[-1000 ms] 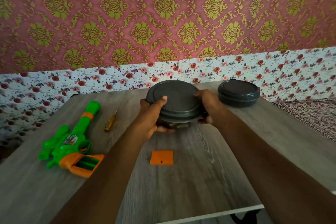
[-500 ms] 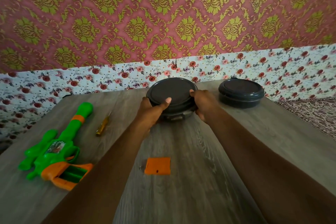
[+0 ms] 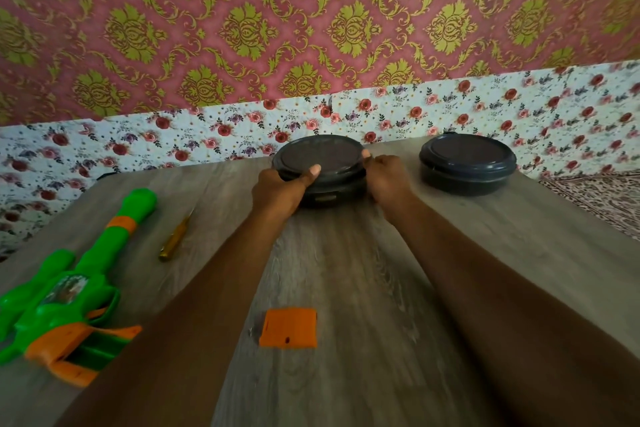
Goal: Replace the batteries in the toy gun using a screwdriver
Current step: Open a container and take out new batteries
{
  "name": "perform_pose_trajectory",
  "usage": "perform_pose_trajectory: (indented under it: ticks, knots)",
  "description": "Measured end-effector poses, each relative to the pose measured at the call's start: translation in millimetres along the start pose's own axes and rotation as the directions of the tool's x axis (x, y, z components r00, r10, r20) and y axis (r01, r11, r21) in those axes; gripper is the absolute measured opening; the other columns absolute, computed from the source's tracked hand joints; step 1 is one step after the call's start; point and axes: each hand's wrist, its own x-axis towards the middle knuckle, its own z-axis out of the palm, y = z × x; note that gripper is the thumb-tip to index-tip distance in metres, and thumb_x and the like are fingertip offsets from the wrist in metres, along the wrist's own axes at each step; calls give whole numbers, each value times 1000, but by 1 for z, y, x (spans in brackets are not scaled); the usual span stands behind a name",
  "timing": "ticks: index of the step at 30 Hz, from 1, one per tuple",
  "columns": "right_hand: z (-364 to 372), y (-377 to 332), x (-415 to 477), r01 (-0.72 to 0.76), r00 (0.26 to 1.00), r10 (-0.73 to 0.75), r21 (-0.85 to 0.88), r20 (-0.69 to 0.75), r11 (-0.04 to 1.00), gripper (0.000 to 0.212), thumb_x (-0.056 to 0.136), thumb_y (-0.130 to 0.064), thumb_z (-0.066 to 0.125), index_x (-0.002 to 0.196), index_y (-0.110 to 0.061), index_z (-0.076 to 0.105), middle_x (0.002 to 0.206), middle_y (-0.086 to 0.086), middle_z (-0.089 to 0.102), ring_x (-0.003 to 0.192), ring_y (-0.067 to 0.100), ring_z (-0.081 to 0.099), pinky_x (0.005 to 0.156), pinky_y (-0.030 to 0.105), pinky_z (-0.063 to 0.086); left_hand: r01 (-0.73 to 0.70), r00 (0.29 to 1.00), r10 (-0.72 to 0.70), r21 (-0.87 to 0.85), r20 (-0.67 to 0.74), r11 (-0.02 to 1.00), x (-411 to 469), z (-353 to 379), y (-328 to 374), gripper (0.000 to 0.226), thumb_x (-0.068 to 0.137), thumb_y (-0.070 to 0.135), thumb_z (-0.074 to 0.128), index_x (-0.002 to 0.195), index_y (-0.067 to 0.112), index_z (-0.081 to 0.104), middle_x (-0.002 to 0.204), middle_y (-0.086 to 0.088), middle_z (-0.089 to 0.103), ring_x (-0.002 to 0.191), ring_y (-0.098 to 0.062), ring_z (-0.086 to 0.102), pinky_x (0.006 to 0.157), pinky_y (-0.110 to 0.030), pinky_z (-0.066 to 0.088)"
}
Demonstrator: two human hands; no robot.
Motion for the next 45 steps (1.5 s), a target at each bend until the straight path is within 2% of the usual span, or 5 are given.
perform_pose_trajectory:
  ticks: [10, 17, 26, 36, 45]
  knots:
    - [-107, 33, -10, 69, 939, -314, -819, -140, 570, 56, 92, -17, 68, 145, -13, 49, 157, 19, 34, 151, 39, 23, 118, 65, 18, 12, 999, -8, 121, -32, 993, -11, 4, 1, 76, 86, 59, 71, 141, 9, 55, 133, -15, 64, 119, -36, 61, 95, -40, 53]
    - [-131, 40, -9, 140, 914, -404, -896, -47, 421, 50, 95, -9, 63, 143, -4, 49, 143, 19, 56, 136, 36, 51, 119, 59, 28, 59, 997, -54, 105, -53, 993, -26, 6, 9, 66, 92, 46, 69, 141, 5, 53, 135, -15, 63, 120, -35, 60, 86, -37, 50]
    - [-121, 18, -95, 419, 810, -586, -728, 28, 543, 36, 94, -8, 66, 129, -6, 57, 127, 17, 66, 110, 33, 67, 96, 49, 56, -339, 931, 341, 36, -133, 940, -110, -7, 8, 20, 96, 13, 65, 115, 18, 68, 105, 3, 69, 85, -3, 63, 80, -24, 57]
    - [-65, -6, -201, 742, 648, -754, -309, 105, 595, 34, 84, -11, 80, 117, -8, 72, 108, 8, 77, 91, 20, 72, 80, 8, 43, 203, 958, 36, -759, 286, 618, -172, -46, -19, 38, 102, 42, 52, 125, 17, 69, 114, -12, 76, 110, -28, 69, 90, -41, 57]
    - [-31, -11, -195, 888, 460, -880, -100, 123, 450, 38, 85, -11, 74, 122, -5, 71, 123, 5, 73, 114, 5, 63, 101, 6, 42, 182, 948, 167, -892, 271, 414, -162, -73, -24, 63, 101, 56, 40, 146, 14, 51, 136, -17, 65, 124, -36, 64, 106, -52, 50]
